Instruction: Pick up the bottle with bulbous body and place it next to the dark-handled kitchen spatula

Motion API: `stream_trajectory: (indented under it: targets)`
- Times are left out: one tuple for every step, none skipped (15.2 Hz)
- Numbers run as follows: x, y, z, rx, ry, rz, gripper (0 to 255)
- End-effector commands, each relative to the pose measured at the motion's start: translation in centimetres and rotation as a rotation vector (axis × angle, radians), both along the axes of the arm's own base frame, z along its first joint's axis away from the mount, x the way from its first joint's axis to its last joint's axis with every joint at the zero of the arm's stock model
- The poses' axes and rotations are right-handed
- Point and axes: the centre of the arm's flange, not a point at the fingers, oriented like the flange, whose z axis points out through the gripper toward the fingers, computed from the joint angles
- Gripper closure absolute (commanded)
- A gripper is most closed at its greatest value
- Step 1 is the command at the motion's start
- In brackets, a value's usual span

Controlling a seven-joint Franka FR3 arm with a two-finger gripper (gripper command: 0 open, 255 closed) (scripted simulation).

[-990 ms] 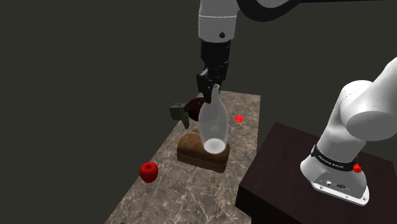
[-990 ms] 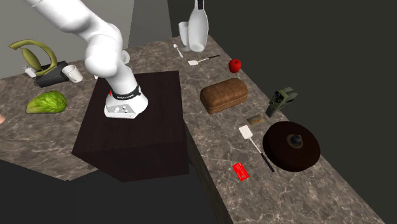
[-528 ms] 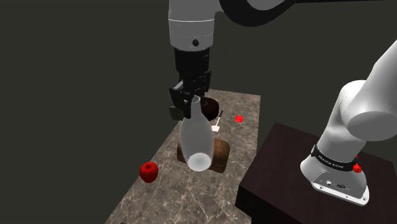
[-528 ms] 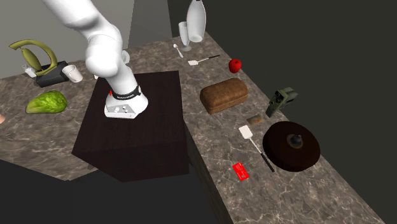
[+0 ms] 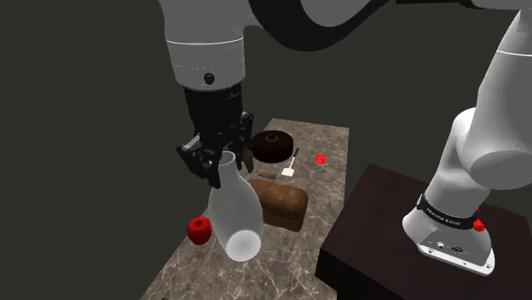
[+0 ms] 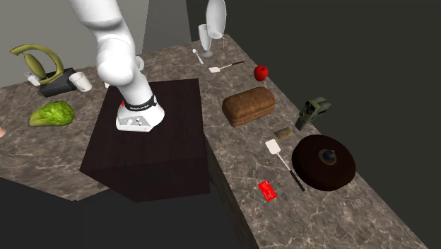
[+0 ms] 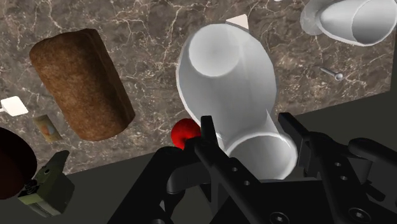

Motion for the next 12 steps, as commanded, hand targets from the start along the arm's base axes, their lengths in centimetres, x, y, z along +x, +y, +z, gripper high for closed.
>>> stream_trajectory:
  targets:
    - [0.1,0.3,-1.0,0.001,-0.001,-0.001,255]
    - [0.1,0.3,-1.5,0.001,-0.001,-0.001,255]
    - [0.1,0.3,-2.0,0.001,-0.001,-0.001,255]
    - [0.1,0.3,-2.6,0.001,-0.001,-0.001,255]
    - [0.1,0.3,-3.1,0.001,-0.001,-0.001,255]
    - [0.1,0.3,-3.6,0.001,-0.001,-0.001,255]
    - [0.1,0.3,-4.1,0.001,-0.001,-0.001,255]
    - [0.1,0.3,-4.7,0.001,-0.001,-0.001,255]
    - [0.1,0.3,-5.2,0.001,-0.001,-0.001,255]
    - [0.1,0.3,-5.7,0.001,-0.001,-0.001,255]
    - [0.1,0.3,-6.3,0.001,-0.001,-0.001,255]
    - [0.1,0.3,-6.8,0.001,-0.001,-0.001,255]
